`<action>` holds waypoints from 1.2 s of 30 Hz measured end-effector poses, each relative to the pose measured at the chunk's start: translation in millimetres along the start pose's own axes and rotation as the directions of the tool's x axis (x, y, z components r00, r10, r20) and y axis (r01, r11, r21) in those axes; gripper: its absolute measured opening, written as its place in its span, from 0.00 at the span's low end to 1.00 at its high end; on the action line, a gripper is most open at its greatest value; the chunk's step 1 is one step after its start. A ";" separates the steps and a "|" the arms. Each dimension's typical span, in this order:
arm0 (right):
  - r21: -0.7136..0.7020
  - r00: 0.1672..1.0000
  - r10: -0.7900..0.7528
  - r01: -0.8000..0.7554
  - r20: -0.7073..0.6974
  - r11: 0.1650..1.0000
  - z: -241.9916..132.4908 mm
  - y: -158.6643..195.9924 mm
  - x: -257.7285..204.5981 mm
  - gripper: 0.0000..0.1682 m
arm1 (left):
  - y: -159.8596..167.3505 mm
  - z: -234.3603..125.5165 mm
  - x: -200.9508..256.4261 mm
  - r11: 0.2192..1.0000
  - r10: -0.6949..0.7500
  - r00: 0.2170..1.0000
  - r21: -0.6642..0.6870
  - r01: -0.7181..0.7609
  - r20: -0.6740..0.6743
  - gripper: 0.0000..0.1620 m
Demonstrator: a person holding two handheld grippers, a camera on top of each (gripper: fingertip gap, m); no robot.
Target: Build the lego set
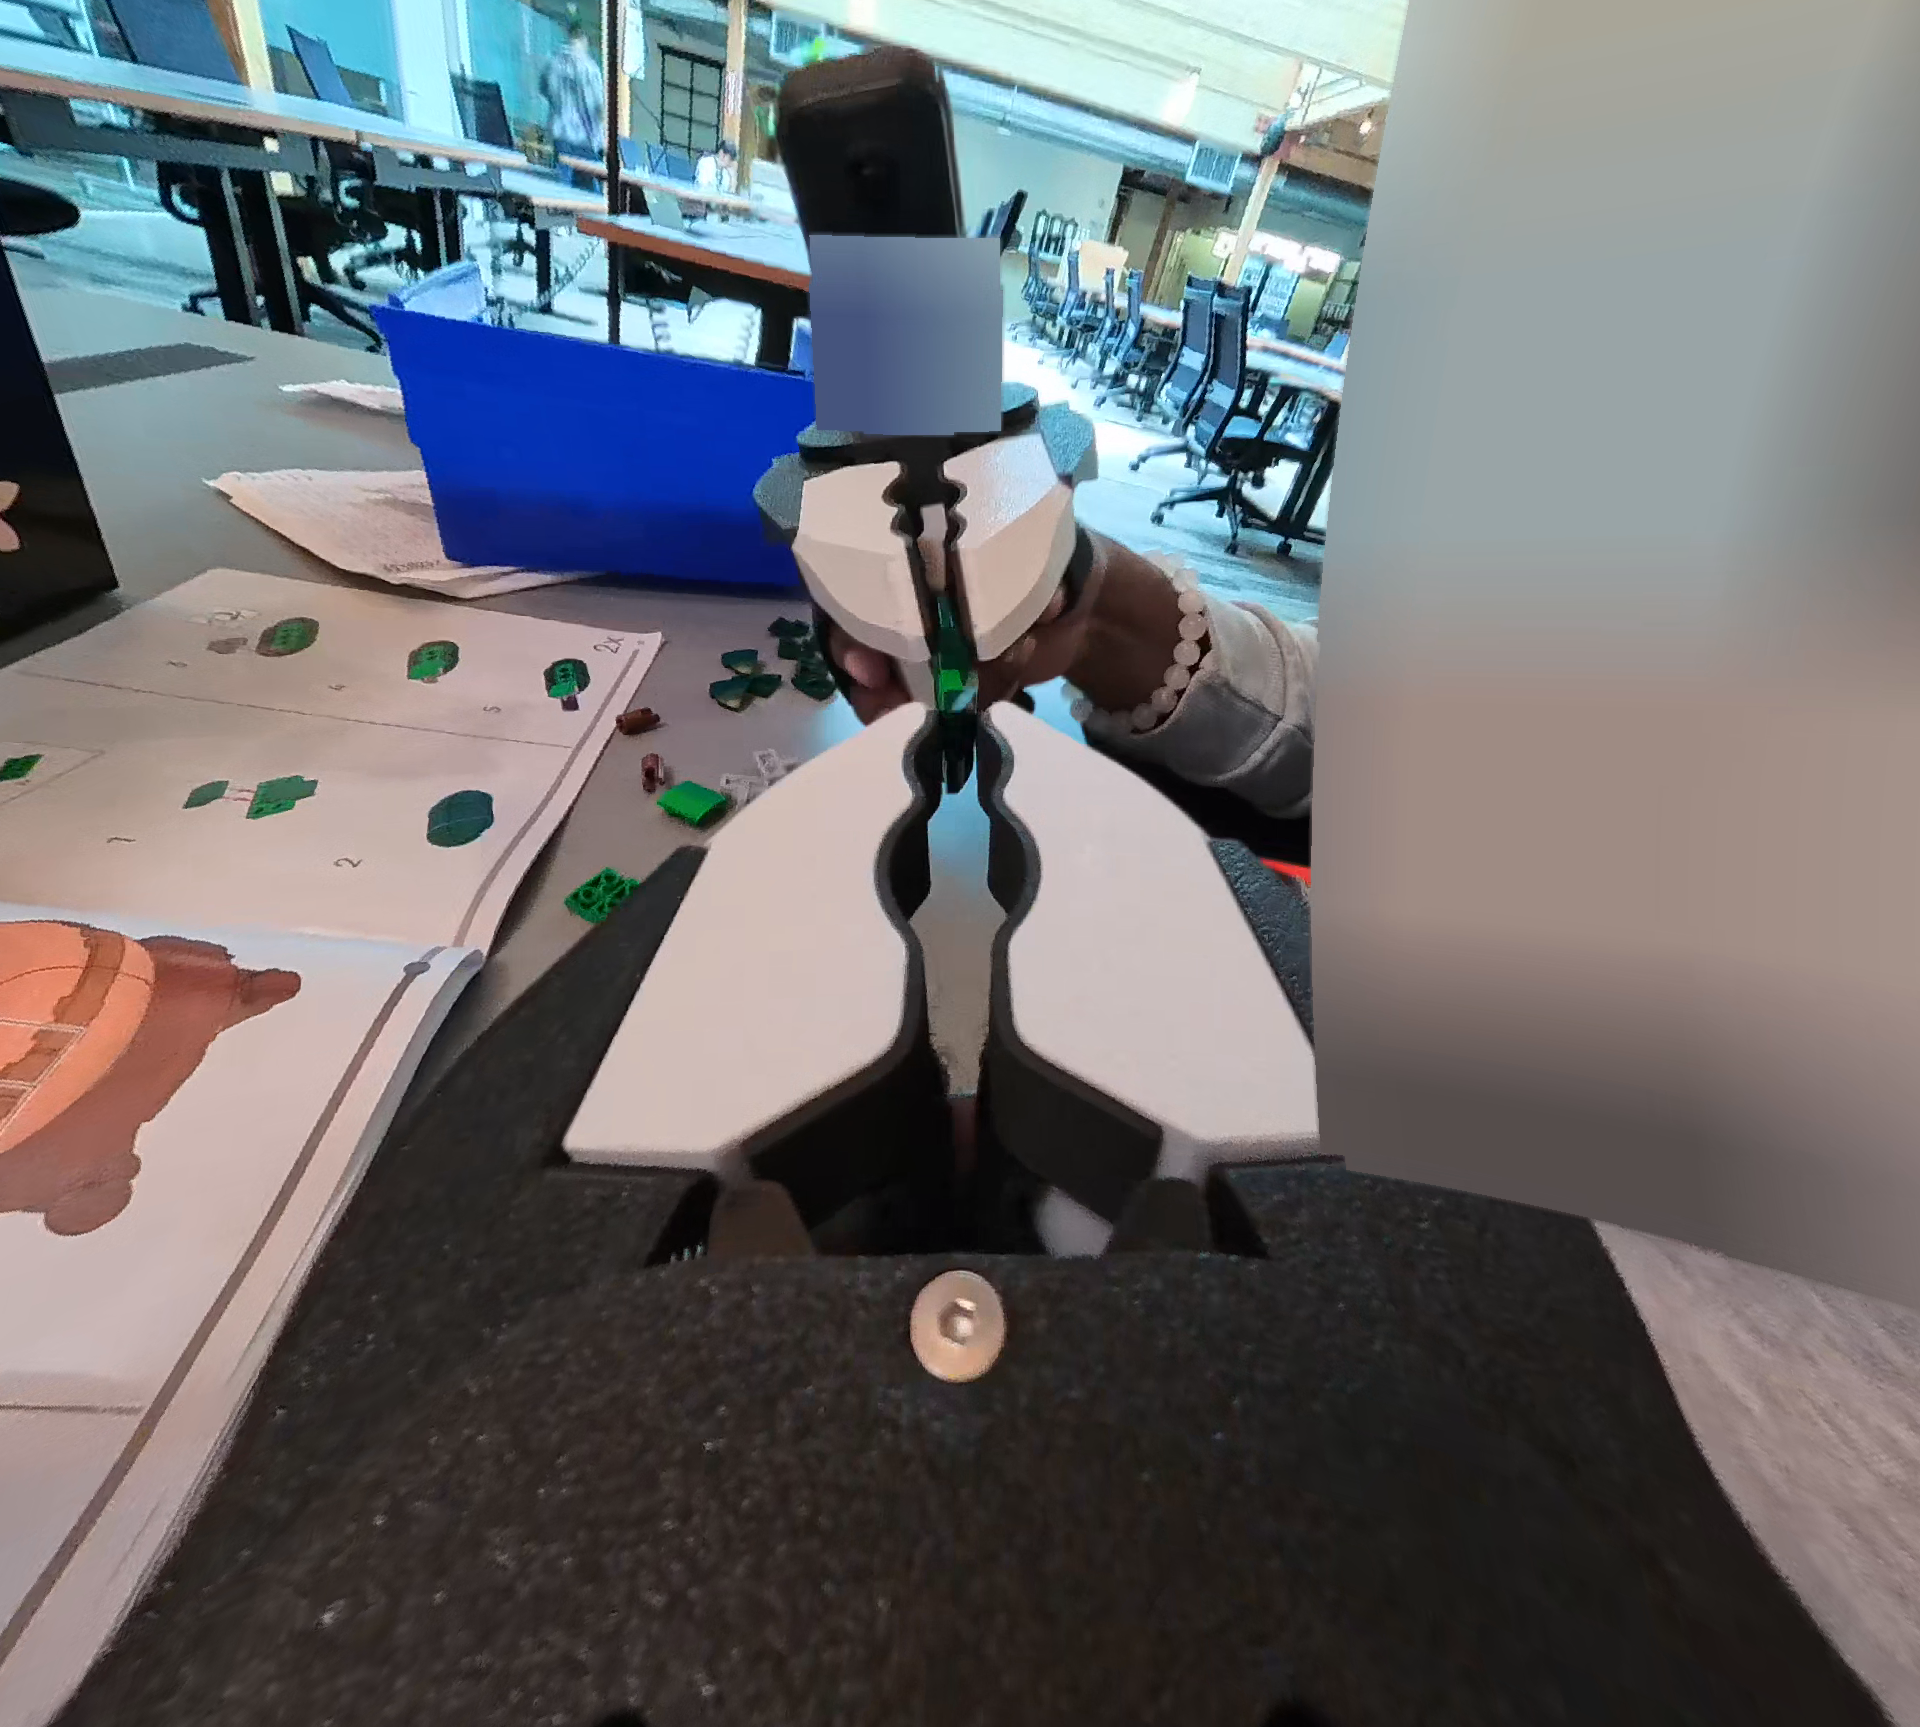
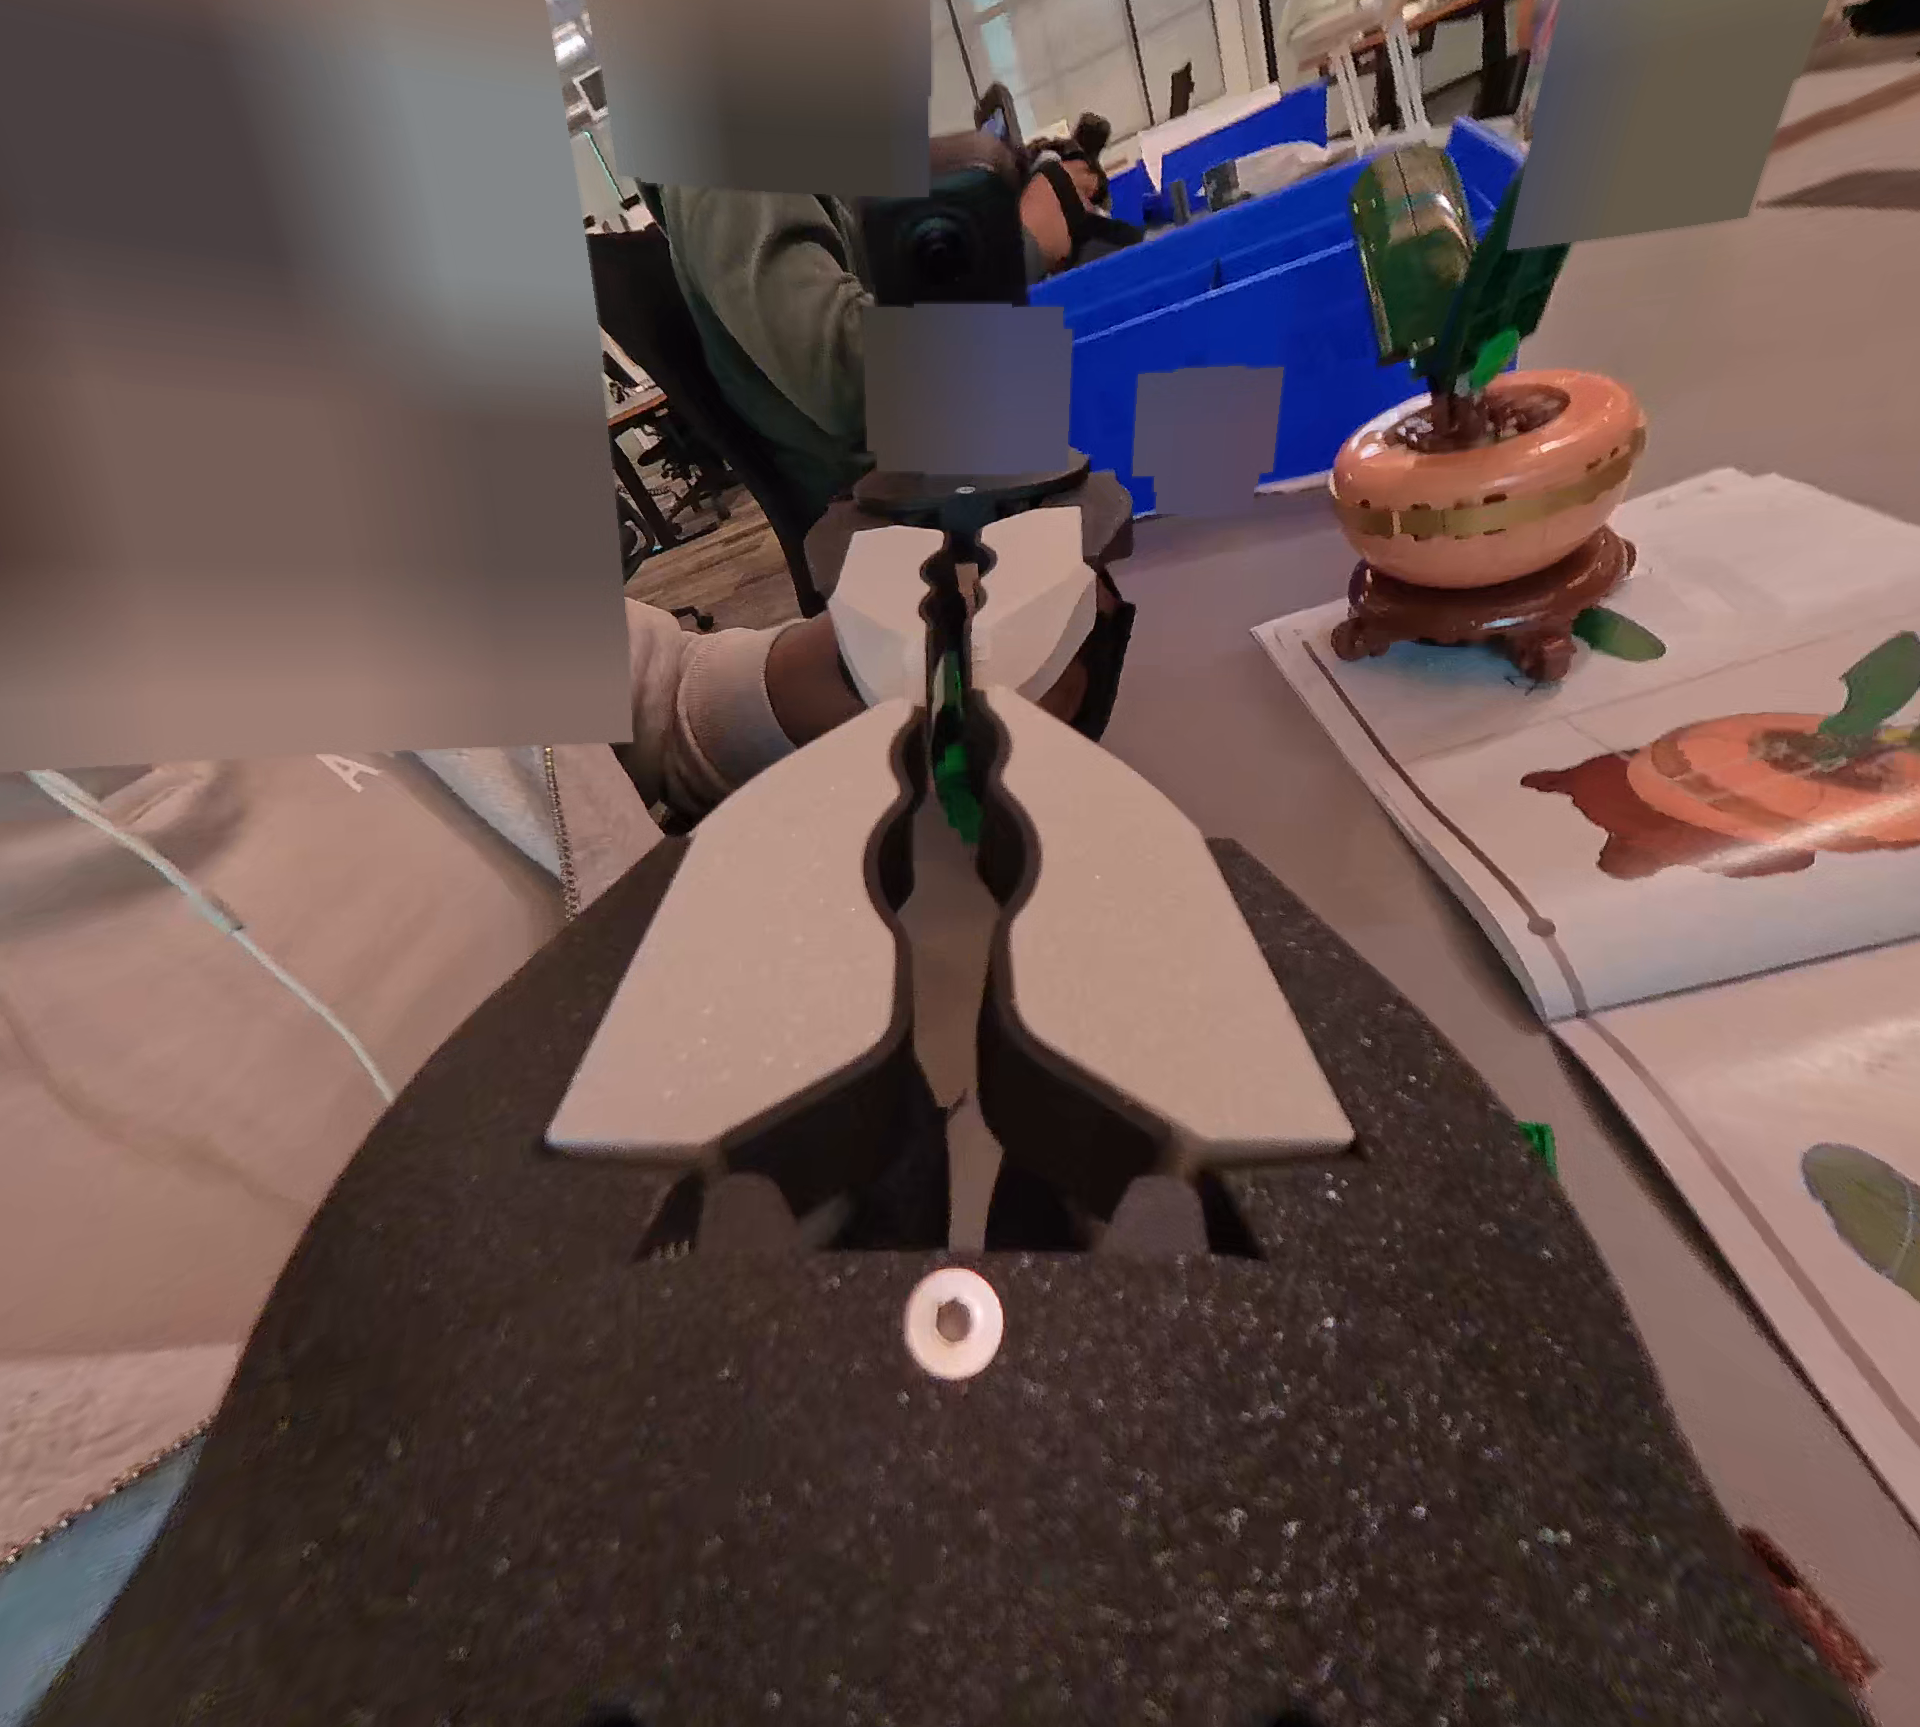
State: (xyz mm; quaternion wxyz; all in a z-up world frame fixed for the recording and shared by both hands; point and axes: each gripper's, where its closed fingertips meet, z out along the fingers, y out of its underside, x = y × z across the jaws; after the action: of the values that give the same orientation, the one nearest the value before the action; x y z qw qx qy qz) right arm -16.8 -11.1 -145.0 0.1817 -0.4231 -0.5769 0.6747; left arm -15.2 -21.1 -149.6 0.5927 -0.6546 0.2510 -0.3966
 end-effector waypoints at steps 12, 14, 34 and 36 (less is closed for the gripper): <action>-0.012 0.997 -0.052 0.052 -0.056 0.999 0.0 3.8 5.4 0.03 | -8.6 -1.4 -6.1 0.998 0.025 0.999 0.063 -0.028 0.048 0.03; -0.011 0.997 -0.040 0.039 -0.061 0.999 -1.6 4.3 6.4 0.03 | -10.7 -3.1 -8.6 0.996 0.049 0.996 0.066 -0.054 0.071 0.03; 0.002 0.964 -0.014 0.016 -0.267 1.000 -33.2 -6.1 31.8 0.03 | 13.1 -8.9 -39.3 0.968 0.229 0.939 -0.159 -0.193 0.256 0.01; -0.056 0.945 -0.035 0.018 -0.327 0.998 -46.8 -4.0 40.5 0.03 | 23.5 -12.8 -55.5 0.981 0.042 0.951 -0.193 0.019 0.306 0.02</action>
State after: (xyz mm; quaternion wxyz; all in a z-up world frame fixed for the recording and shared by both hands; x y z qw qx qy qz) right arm -4.5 49.0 -154.8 0.2728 -0.5260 -0.5619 0.5772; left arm -53.4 11.8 -185.1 0.5604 -0.7616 0.1964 -0.2597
